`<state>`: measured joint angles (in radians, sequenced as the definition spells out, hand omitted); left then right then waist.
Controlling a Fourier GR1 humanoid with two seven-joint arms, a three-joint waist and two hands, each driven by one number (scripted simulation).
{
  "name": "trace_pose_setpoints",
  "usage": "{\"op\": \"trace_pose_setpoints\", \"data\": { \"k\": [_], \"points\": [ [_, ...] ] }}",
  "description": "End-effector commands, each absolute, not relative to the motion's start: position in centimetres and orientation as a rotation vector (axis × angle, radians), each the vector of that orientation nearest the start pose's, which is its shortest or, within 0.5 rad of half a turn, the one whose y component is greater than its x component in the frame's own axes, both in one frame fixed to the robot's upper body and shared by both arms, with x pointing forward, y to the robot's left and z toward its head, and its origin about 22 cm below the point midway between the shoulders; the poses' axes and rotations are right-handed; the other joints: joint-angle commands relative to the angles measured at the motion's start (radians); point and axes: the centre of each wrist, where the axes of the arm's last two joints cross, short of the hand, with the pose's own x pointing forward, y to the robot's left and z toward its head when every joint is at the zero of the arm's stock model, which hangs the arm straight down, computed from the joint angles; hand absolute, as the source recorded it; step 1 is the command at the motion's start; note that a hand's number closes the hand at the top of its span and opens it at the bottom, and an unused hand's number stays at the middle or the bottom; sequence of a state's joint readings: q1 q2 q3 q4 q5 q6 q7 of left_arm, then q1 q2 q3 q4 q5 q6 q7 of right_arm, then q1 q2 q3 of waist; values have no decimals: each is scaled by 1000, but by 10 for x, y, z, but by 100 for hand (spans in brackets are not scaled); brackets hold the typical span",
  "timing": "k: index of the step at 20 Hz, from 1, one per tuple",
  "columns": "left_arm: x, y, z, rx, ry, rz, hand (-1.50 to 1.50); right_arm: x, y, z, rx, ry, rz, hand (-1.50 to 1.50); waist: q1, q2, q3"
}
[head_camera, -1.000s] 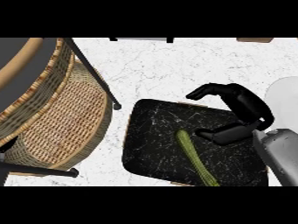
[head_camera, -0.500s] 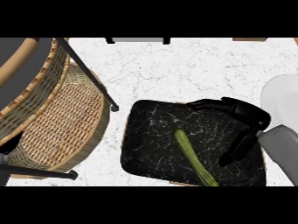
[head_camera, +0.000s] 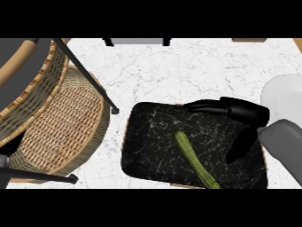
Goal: Pick the squash from the tray and place it in the plate
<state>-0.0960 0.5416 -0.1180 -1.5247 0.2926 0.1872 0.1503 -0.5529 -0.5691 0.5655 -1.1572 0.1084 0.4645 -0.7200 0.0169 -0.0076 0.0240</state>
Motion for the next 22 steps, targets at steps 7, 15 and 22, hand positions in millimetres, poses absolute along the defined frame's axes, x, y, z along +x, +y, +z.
{"op": "trace_pose_setpoints", "data": {
  "k": [7,15,22],
  "points": [
    [284,297,44,180,-1419,-96,0,339,-224,46,454,-1618,1771,-150,-22,13,-24],
    [274,289,16,191,-1409,-78,0,338,-199,46,341,-1527,1927,-150,-24,13,-25],
    [282,283,36,184,-1407,-86,0,326,-188,44,342,-1449,1994,-150,-34,8,-25]
  ]
}}
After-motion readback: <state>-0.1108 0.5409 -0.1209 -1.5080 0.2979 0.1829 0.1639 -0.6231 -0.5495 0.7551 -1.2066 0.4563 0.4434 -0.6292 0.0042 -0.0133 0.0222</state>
